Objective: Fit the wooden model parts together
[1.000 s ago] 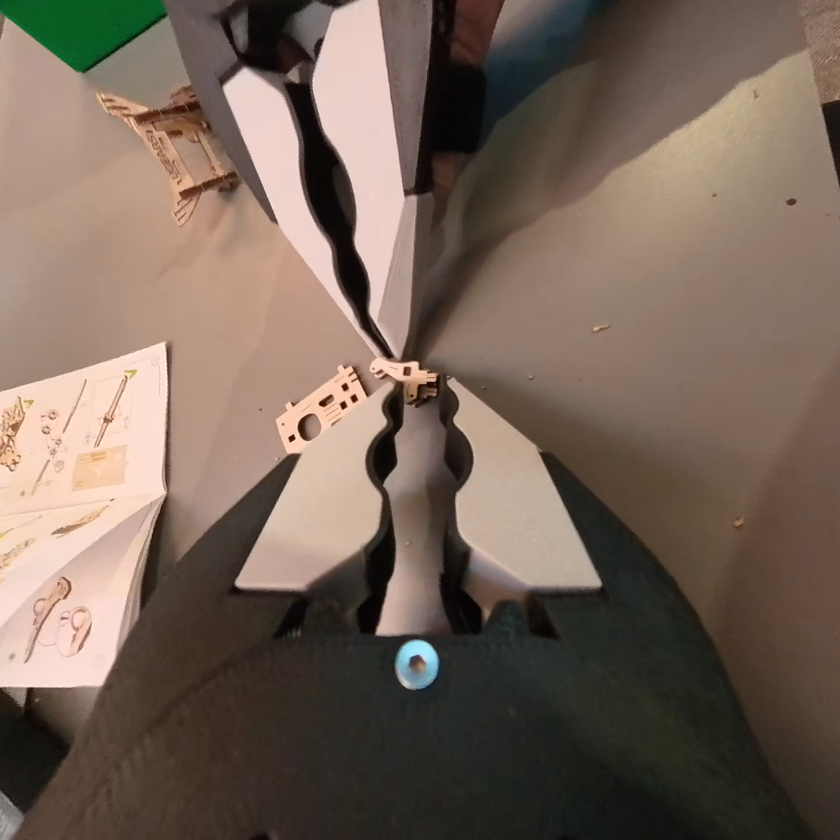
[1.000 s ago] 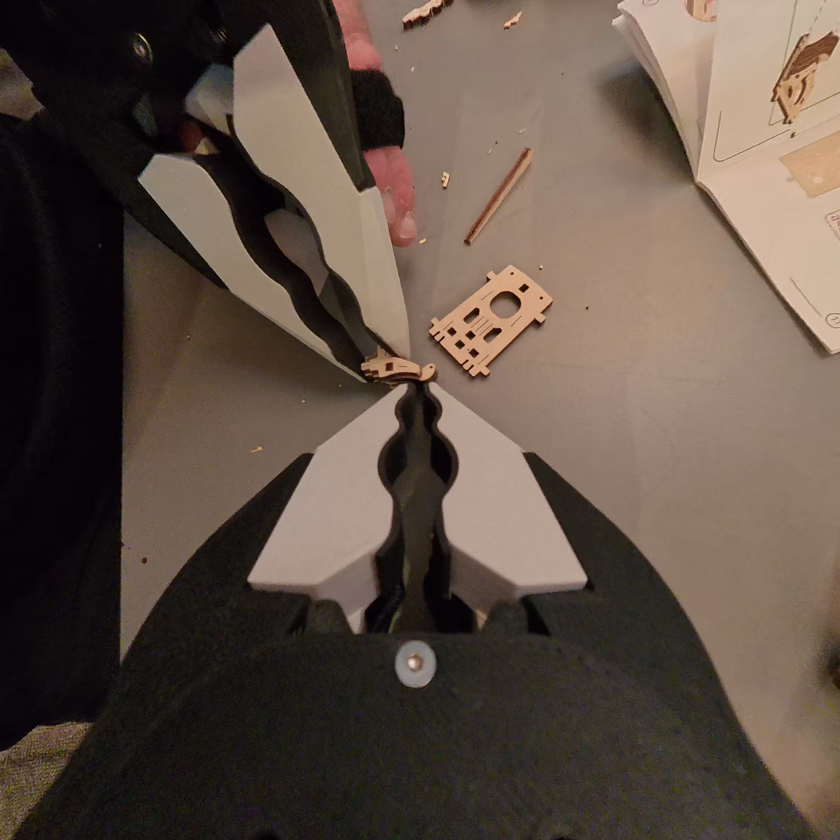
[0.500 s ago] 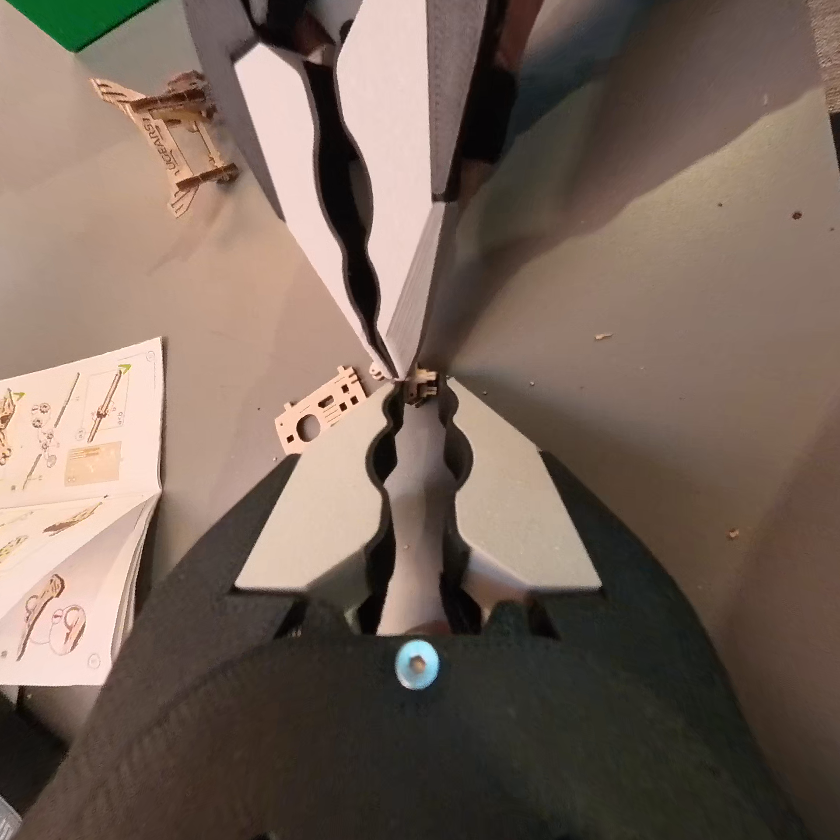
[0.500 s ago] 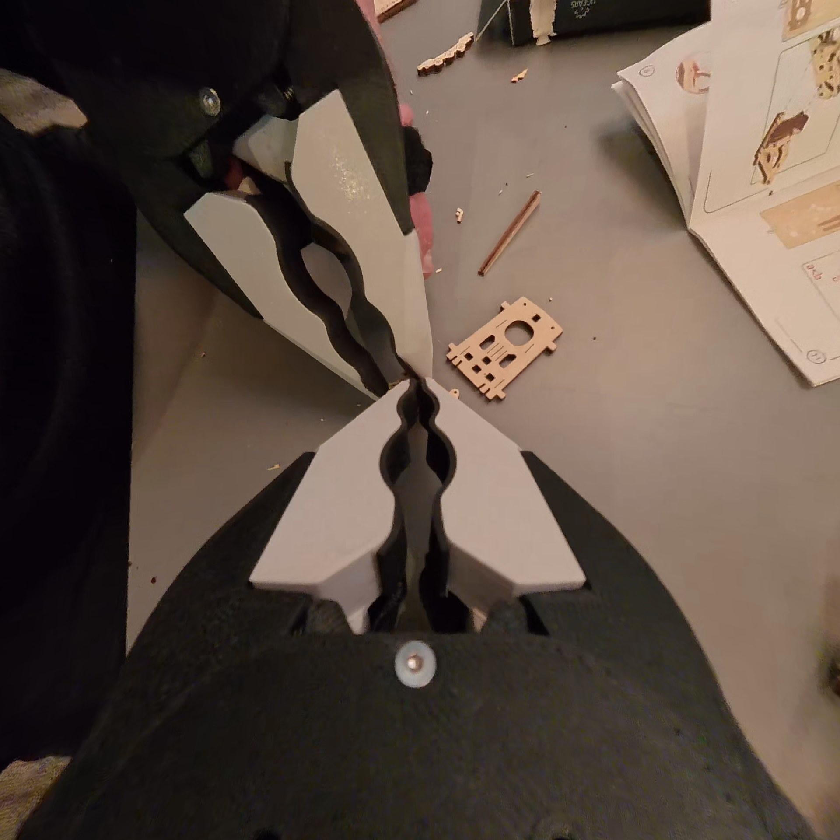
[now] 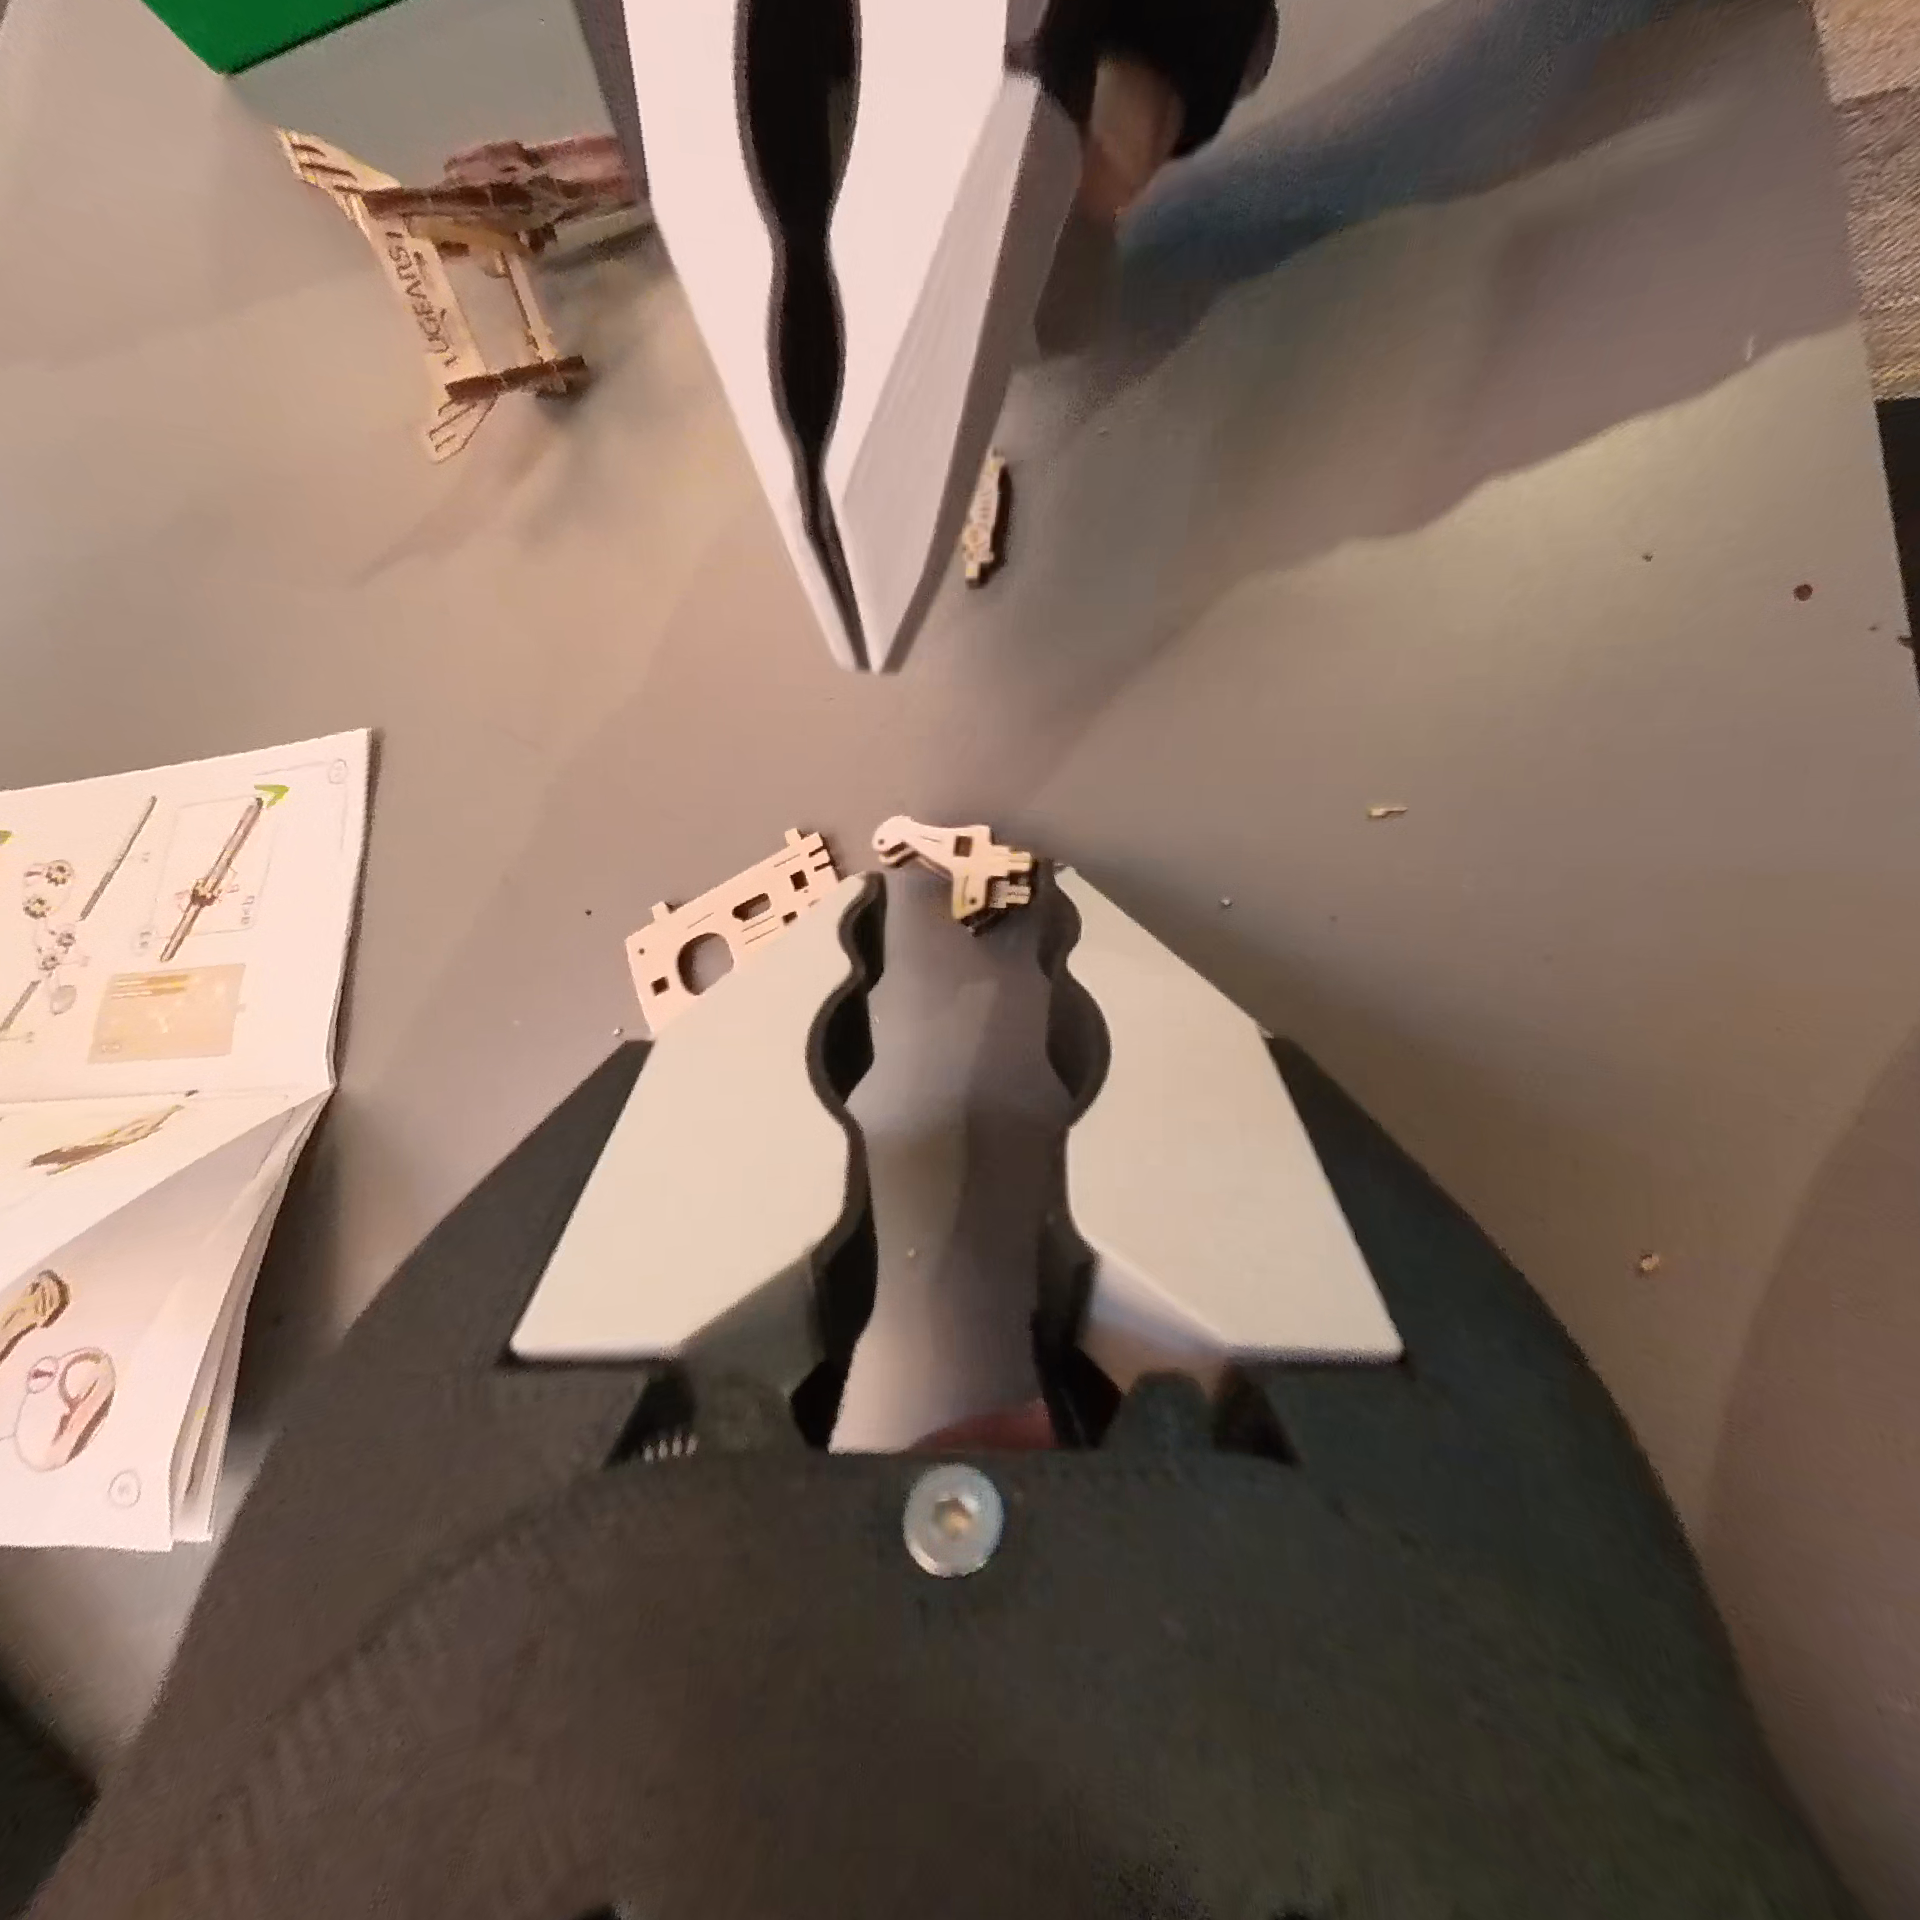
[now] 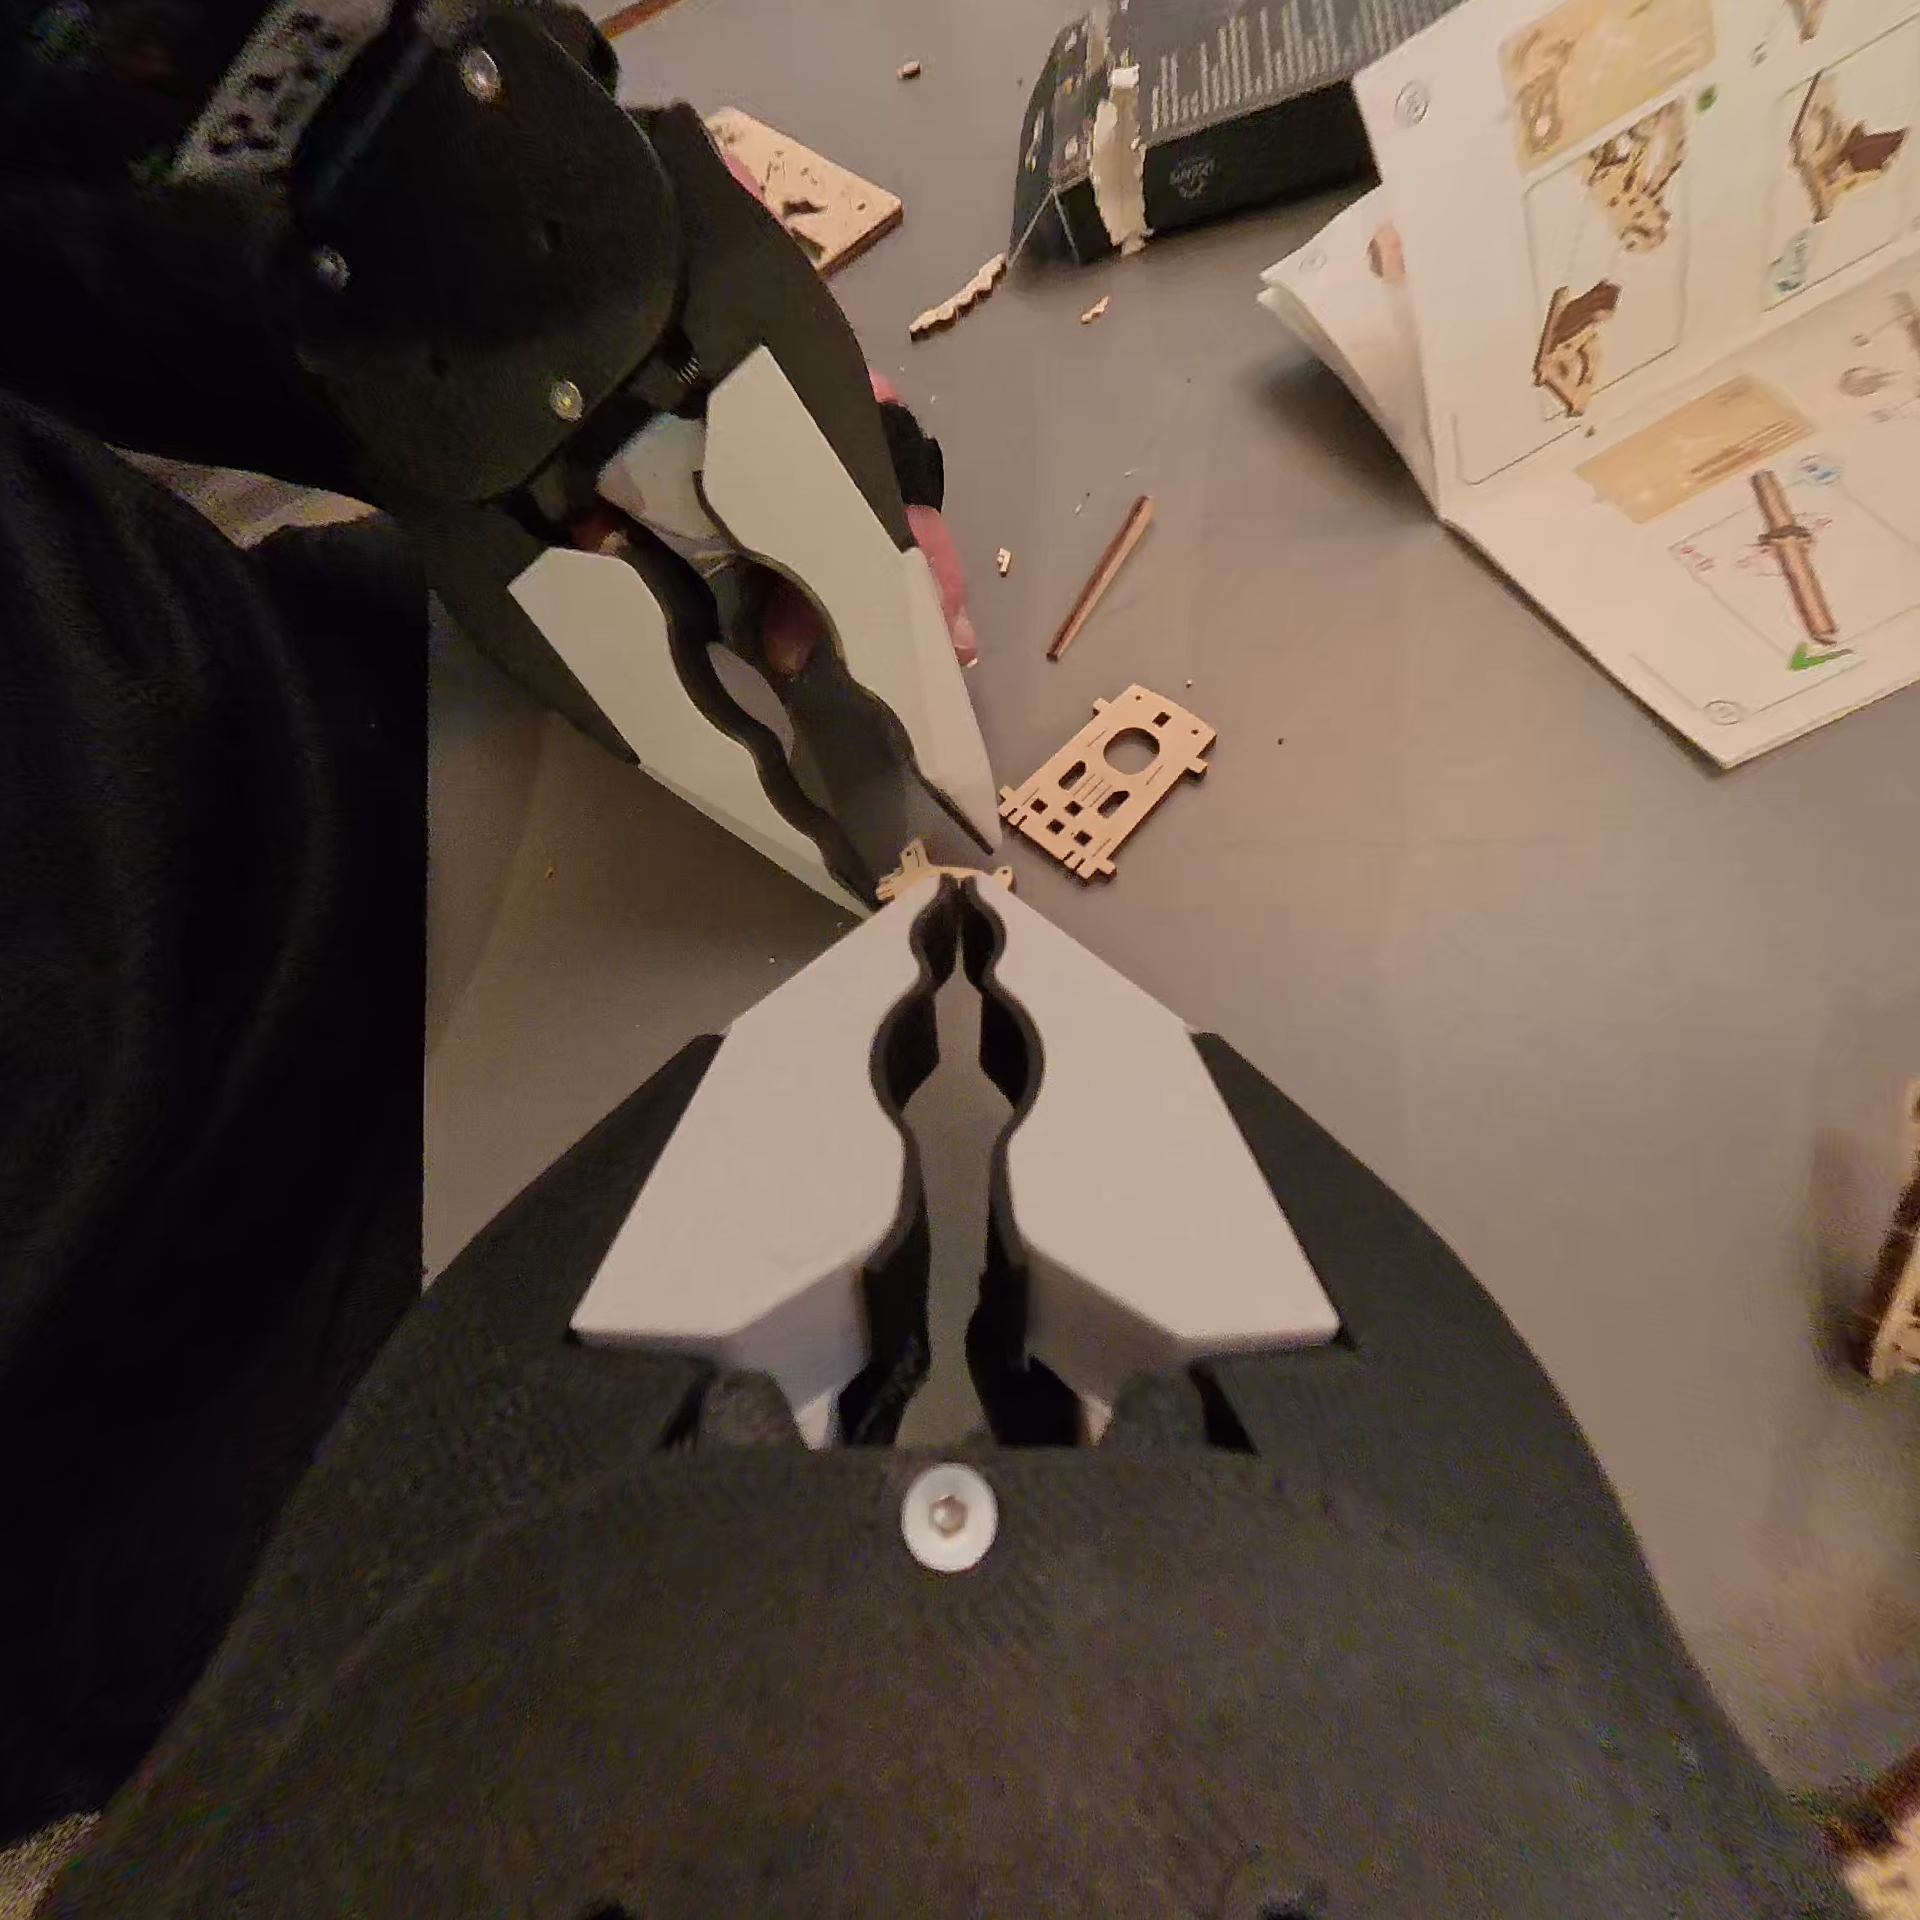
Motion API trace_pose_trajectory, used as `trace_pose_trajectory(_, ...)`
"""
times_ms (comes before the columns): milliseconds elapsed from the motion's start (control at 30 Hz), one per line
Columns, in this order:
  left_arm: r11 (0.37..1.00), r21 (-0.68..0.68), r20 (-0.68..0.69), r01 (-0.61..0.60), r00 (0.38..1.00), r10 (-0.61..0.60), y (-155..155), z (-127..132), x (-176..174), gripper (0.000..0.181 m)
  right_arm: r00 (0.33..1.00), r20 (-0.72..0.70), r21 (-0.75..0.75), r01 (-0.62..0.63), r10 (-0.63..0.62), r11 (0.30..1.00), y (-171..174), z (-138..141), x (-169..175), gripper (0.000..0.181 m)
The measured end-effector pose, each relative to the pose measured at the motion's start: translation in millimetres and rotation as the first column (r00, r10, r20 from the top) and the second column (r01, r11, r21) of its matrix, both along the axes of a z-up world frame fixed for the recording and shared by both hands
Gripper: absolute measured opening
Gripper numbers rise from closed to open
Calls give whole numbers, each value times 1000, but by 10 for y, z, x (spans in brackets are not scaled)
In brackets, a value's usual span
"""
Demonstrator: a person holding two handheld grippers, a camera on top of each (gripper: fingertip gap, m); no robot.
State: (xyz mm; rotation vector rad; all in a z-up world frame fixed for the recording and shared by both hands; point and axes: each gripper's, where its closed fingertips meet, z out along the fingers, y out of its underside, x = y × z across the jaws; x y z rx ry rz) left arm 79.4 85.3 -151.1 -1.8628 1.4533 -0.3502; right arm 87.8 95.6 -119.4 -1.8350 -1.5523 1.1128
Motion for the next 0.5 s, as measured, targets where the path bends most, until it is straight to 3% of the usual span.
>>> trace_pose_trajectory(33,1000,-1,-2,-4,1000,4,1,0,0,27,1000,-7,6,5,-5,1000,8,35,18,0)
trace_pose_trajectory(500,999,-35,2,-15,1000,15,-69,-29,-22,27,994,-54,43,97,-94,994,79,230,342,0)
